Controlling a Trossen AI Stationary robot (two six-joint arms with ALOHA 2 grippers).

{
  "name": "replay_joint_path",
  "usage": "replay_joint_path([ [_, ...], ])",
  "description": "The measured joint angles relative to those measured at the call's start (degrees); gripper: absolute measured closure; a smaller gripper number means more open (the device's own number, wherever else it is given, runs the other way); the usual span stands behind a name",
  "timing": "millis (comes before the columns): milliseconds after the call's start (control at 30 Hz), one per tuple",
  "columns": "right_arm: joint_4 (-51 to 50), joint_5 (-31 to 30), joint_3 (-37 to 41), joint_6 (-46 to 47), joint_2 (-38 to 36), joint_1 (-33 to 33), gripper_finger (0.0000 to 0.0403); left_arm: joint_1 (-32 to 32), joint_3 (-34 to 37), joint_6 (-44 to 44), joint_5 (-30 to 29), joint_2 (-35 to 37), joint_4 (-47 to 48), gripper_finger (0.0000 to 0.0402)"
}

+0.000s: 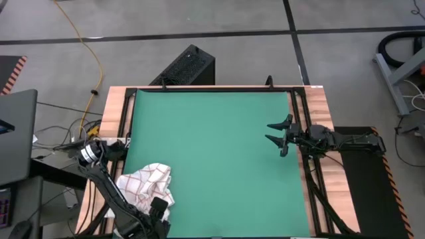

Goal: Roll towel into tight, uniform cylinder
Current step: Fold the white towel

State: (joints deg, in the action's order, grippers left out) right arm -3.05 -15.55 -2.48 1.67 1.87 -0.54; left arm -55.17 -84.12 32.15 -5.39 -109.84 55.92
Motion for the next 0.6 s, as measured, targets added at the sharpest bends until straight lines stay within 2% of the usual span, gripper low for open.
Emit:
replay_joint_path([
  [167,0.00,0.00,0.00,-0.02,0.02,0.02,0.0154,0.20,0.00,2.25,-2.91,0.04,4.25,0.0223],
  [433,0.00,0.00,0.00,-0.04,0.00,0.00,0.0154,0.19,0.00,2.37,-2.77,0.04,4.52,0.0226],
  [600,0.00,0.00,0.00,-0.05,0.01,0.00,0.0154,0.21,0.00,2.37,-2.86,0.04,3.88,0.0270],
])
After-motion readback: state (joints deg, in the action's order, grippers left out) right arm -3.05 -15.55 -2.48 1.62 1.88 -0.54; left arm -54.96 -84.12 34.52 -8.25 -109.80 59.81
